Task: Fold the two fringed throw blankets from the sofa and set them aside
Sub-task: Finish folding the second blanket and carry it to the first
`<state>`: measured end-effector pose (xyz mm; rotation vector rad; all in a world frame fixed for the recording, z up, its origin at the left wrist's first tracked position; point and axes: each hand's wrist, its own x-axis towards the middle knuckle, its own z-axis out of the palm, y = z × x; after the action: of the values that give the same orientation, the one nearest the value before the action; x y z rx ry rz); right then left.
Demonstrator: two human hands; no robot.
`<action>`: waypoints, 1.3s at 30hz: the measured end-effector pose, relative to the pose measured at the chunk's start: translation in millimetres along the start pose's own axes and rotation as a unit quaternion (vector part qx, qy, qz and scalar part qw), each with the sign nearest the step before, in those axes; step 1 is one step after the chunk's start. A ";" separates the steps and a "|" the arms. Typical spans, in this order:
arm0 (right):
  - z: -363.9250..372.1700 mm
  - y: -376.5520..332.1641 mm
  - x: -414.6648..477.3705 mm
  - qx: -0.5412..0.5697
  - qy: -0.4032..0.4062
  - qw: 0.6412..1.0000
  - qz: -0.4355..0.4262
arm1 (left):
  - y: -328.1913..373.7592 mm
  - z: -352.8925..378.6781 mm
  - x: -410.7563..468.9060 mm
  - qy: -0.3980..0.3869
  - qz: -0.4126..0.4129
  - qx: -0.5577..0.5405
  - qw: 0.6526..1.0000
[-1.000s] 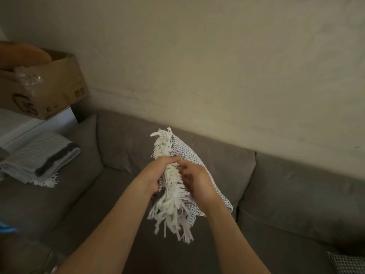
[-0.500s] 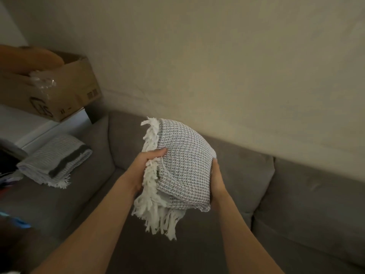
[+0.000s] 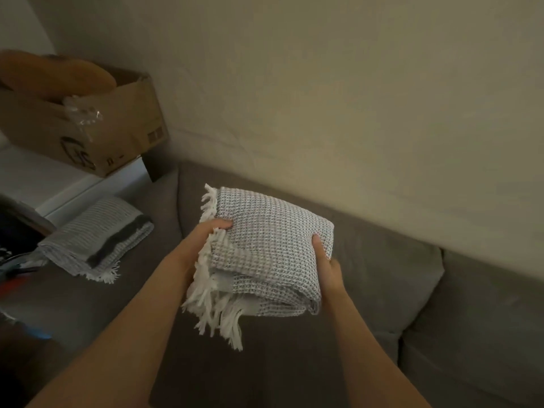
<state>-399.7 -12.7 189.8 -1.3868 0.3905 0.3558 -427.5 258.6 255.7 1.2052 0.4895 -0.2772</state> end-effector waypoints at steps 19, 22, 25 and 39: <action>292.9 28.4 49.9 -0.061 -0.168 0.963 0.203 | 43.5 -306.8 67.1 0.163 0.102 0.073 0.979; 324.9 34.3 62.0 -0.067 -0.182 0.966 0.173 | 48.6 -336.7 74.1 0.179 0.119 0.111 0.970; 353.3 38.2 87.6 -0.213 -0.092 0.968 0.095 | 49.6 -362.1 89.2 0.200 0.145 0.188 0.951; 451.4 67.2 151.4 -0.301 -0.128 0.918 -0.224 | 51.2 -436.0 141.7 0.281 0.117 0.281 0.910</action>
<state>-271.0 445.7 123.3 -1.9454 -0.2874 0.2795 -374.9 692.6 108.3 1.9083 0.7850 0.1633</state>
